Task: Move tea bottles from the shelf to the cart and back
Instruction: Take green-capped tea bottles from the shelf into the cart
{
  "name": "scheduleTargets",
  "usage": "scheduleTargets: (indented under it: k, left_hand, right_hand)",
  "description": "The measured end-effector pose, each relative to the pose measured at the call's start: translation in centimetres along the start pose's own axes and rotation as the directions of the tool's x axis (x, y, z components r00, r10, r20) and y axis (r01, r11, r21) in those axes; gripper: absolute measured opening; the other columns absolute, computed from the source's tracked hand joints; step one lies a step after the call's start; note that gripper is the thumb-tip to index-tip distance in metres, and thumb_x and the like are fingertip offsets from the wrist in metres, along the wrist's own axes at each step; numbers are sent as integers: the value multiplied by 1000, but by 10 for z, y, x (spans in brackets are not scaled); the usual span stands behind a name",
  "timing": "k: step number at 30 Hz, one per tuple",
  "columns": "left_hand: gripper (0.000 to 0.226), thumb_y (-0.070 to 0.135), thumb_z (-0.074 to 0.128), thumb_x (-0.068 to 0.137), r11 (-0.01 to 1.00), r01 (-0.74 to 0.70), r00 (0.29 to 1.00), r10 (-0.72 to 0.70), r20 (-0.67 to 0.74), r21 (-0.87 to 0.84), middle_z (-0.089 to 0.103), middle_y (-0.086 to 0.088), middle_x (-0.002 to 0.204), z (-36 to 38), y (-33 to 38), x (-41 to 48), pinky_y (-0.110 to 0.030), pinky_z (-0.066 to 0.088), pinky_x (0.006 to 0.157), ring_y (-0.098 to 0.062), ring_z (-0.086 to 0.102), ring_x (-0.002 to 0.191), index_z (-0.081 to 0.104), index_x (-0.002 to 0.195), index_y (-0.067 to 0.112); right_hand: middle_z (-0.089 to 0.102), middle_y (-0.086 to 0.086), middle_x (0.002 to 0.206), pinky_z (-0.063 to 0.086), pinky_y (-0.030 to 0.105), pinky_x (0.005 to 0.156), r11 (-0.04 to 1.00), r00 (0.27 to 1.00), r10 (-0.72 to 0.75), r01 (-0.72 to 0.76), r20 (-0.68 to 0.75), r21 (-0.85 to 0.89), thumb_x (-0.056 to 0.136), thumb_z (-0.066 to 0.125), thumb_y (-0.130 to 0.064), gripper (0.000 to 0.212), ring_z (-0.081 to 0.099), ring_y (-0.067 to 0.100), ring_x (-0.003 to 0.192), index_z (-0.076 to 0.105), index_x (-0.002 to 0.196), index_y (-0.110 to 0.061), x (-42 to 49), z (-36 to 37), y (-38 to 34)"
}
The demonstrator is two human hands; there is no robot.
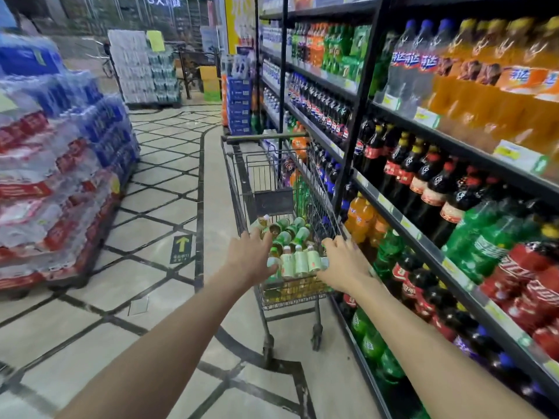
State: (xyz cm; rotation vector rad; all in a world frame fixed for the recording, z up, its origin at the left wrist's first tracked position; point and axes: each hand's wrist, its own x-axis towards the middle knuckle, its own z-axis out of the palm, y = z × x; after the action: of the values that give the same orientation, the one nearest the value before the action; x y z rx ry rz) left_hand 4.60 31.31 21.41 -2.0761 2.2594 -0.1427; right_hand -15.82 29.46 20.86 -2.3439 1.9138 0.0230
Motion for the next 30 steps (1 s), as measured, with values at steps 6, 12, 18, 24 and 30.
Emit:
scheduleTargets:
  k: [6, 12, 18, 24, 30]
  left_hand:
    - [69, 61, 54, 90, 999, -42, 997, 44, 63, -32, 46, -11, 140, 30, -39, 70, -50, 50, 96, -33, 50, 125, 38, 141, 18]
    - [73, 64, 53, 89, 998, -64, 991, 66, 117, -21, 41, -11, 146, 57, -65, 129, -49, 48, 97, -33, 49, 126, 35, 144, 19]
    - [75, 61, 55, 89, 996, -80, 980, 85, 179, -36, 45, -12, 142, 80, -77, 197, -51, 47, 99, -33, 48, 127, 33, 147, 20]
    - [71, 58, 56, 91, 997, -69, 971, 78, 226, -47, 48, -10, 138, 88, -83, 270, -48, 47, 100, -32, 48, 127, 34, 145, 20]
    - [71, 59, 53, 91, 996, -73, 960, 86, 268, -58, 48, -9, 137, 104, -92, 331, -48, 49, 97, -32, 49, 125, 31, 147, 21]
  right_hand:
    - [36, 9, 145, 40, 42, 103, 997, 996, 68, -69, 64, 20, 85, 68, -37, 74, 35, 29, 135, 32, 146, -16, 71, 17, -21]
    - [35, 11, 147, 38, 42, 105, 994, 989, 95, -100, 110, 35, 88, 65, -37, 73, 34, 31, 136, 31, 147, -13, 128, 35, -27]
    - [34, 10, 148, 39, 42, 106, 990, 980, 112, -125, 165, 66, 89, 65, -37, 74, 34, 29, 136, 29, 149, -13, 194, 54, -27]
    - [37, 10, 146, 41, 40, 104, 987, 975, 110, -130, 196, 94, 90, 66, -41, 71, 37, 29, 134, 32, 147, -13, 272, 66, -14]
    - [35, 11, 150, 39, 43, 110, 980, 959, 123, -158, 254, 123, 87, 69, -40, 79, 34, 31, 139, 28, 149, -13, 338, 77, -7]
